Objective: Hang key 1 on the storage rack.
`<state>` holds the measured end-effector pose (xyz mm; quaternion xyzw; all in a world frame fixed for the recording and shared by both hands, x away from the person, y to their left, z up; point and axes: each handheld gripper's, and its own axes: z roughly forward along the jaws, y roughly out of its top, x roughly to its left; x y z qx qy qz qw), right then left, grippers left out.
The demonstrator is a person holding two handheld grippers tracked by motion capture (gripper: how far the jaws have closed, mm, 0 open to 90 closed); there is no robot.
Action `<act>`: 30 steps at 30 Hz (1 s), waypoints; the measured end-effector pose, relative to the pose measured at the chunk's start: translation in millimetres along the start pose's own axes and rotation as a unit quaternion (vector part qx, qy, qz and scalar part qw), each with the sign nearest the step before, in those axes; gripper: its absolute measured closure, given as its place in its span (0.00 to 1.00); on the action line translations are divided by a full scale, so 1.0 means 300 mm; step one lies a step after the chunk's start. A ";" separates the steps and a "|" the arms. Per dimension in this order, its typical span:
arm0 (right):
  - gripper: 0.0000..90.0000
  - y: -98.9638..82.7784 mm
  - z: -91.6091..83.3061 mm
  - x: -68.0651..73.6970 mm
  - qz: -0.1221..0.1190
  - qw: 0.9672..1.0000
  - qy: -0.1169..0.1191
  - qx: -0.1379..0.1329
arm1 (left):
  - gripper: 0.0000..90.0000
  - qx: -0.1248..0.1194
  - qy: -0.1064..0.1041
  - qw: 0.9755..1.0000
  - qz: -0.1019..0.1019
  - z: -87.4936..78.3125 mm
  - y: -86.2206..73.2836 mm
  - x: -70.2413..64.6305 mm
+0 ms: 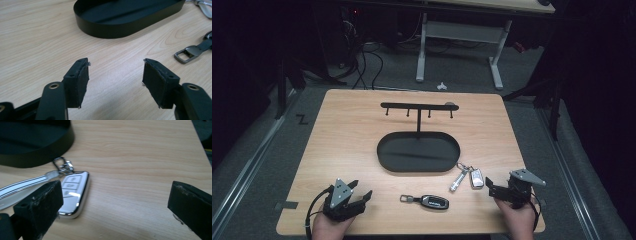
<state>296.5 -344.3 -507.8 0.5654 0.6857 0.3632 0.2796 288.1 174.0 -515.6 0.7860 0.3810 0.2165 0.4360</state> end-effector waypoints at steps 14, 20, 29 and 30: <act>0.06 -0.027 -0.023 0.028 -0.031 0.999 0.020 -0.006 | 0.37 -0.003 -0.012 1.000 -0.003 0.038 0.026 0.010; 0.04 -0.049 -0.020 0.022 -0.045 0.999 0.019 0.004 | 0.33 -0.001 -0.009 1.000 0.008 0.052 0.029 -0.002; 0.03 -0.051 -0.023 -0.006 -0.035 0.999 0.015 -0.011 | 0.27 0.000 -0.003 1.000 0.002 0.057 0.024 0.000; 0.03 -0.046 -0.027 -0.009 -0.031 0.999 0.017 -0.014 | 0.26 0.001 -0.003 1.000 0.002 0.057 0.024 0.000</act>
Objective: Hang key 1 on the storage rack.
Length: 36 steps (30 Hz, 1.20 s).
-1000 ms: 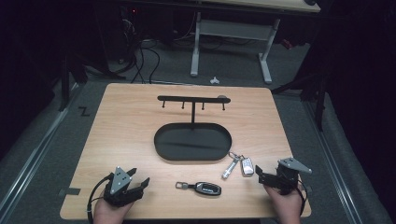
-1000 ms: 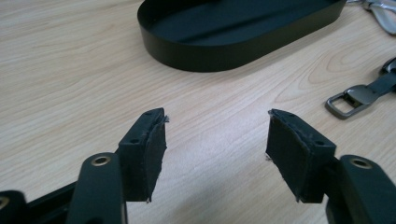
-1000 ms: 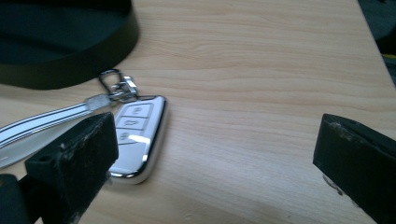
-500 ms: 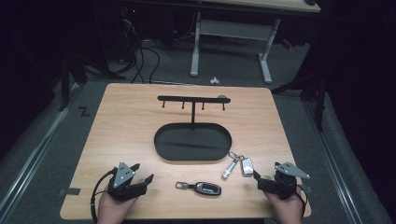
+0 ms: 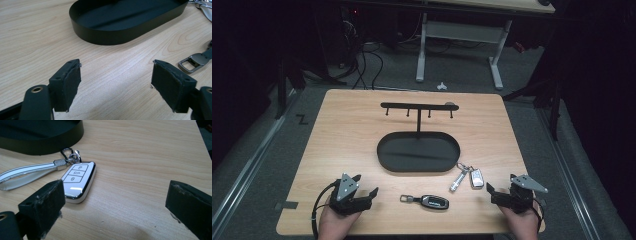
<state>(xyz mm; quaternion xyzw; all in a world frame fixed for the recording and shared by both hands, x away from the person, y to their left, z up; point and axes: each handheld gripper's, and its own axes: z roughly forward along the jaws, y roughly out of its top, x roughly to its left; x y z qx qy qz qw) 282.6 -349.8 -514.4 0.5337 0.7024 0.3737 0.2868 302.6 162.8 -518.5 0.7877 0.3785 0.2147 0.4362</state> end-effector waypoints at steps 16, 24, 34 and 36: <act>0.03 0.064 -0.015 0.039 -0.016 1.000 0.024 -0.012 | 0.24 0.000 -0.001 1.000 -0.008 0.002 -0.004 0.010; 0.07 0.102 -0.039 0.085 -0.026 0.999 0.042 -0.021 | 0.24 -0.010 -0.010 1.000 0.006 -0.005 -0.003 -0.003; 0.18 0.141 -0.042 0.174 -0.042 0.995 0.085 -0.013 | 0.24 -0.018 -0.020 1.000 -0.003 -0.036 -0.015 0.012; 0.18 0.149 -0.032 0.191 -0.050 0.994 0.096 -0.003 | 0.24 -0.017 -0.017 1.000 -0.001 -0.037 -0.017 0.011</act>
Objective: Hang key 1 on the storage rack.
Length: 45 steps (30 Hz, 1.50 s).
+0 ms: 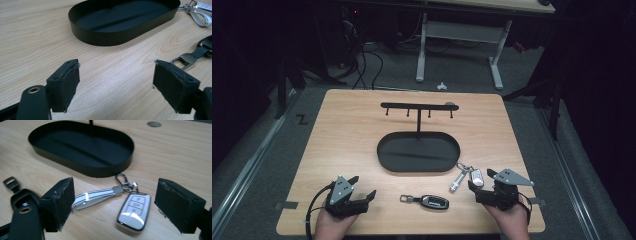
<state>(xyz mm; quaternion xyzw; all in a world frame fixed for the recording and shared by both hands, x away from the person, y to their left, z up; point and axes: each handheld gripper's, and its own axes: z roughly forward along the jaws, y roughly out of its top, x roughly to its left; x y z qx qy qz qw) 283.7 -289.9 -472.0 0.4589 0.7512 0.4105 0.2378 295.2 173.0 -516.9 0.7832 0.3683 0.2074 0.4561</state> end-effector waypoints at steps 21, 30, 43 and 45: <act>0.29 0.140 0.079 0.057 -0.037 0.989 0.057 0.129 | 0.24 -0.004 -0.005 1.000 -0.002 0.009 0.007 -0.007; 0.29 0.198 0.116 0.097 -0.079 0.974 0.057 0.207 | 0.24 -0.006 -0.008 1.000 -0.006 0.007 0.007 0.000; 0.31 0.258 0.162 0.149 -0.121 0.942 0.044 0.309 | 0.24 -0.003 -0.015 1.000 0.003 0.011 0.010 -0.011; 0.31 0.267 0.172 0.157 -0.135 0.933 0.046 0.331 | 0.24 -0.001 -0.017 1.000 0.004 0.013 0.009 -0.013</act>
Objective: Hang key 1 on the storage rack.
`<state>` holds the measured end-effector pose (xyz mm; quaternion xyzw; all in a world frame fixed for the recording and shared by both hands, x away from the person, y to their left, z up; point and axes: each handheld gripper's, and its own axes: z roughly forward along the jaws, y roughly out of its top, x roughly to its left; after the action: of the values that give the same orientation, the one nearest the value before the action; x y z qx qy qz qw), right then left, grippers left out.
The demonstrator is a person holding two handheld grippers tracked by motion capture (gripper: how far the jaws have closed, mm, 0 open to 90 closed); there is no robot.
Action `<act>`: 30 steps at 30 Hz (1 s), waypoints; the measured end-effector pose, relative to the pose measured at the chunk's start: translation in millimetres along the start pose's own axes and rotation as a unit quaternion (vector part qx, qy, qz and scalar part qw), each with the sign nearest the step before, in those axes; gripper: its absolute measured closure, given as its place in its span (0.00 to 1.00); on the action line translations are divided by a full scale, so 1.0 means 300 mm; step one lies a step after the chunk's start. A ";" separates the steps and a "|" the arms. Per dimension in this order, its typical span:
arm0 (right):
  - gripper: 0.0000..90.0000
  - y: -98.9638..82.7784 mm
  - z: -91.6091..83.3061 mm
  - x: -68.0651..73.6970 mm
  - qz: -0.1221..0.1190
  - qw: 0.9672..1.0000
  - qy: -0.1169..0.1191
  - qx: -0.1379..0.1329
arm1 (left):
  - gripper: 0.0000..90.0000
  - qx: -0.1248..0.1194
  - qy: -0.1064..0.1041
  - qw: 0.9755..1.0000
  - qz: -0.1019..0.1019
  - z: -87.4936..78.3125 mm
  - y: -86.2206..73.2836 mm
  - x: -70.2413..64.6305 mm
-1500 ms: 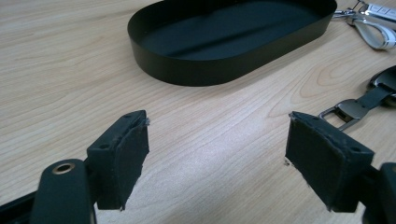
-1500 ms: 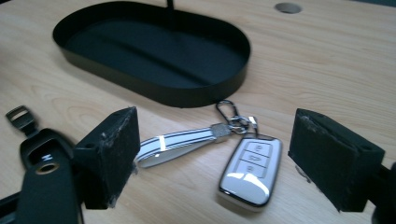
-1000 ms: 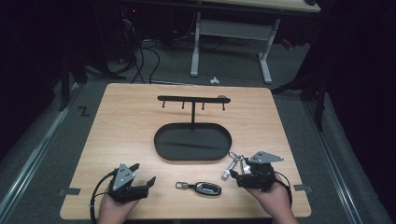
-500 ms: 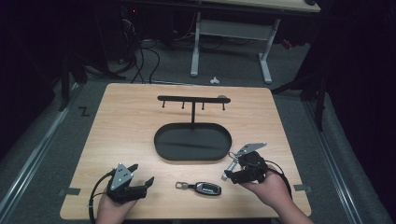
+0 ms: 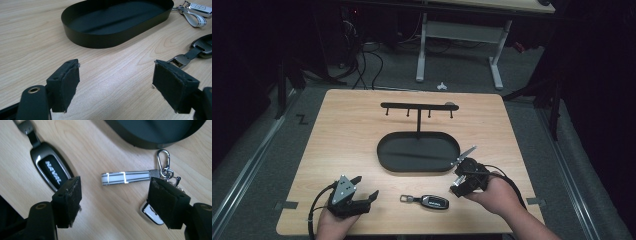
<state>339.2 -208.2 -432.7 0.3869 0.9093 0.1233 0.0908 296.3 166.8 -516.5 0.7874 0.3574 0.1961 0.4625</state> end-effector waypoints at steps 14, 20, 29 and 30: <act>0.32 0.098 0.034 0.135 -0.117 0.990 0.021 0.075 | 0.24 0.010 0.001 1.000 0.007 0.005 0.000 -0.001; 0.34 0.148 0.068 0.227 -0.159 0.984 0.042 0.071 | 0.24 0.007 0.005 1.000 0.005 0.004 0.004 0.007; 0.38 0.221 0.143 0.297 -0.188 0.977 0.056 0.082 | 0.24 0.006 0.002 1.000 0.000 0.003 0.003 0.013; 0.39 0.227 0.150 0.303 -0.190 0.977 0.057 0.084 | 0.24 0.005 0.000 1.000 -0.002 0.002 0.003 0.015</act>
<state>335.2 -89.8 -461.9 0.2059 0.9769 0.0490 0.0282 300.2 169.5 -516.0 0.7891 0.3602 0.1932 0.4586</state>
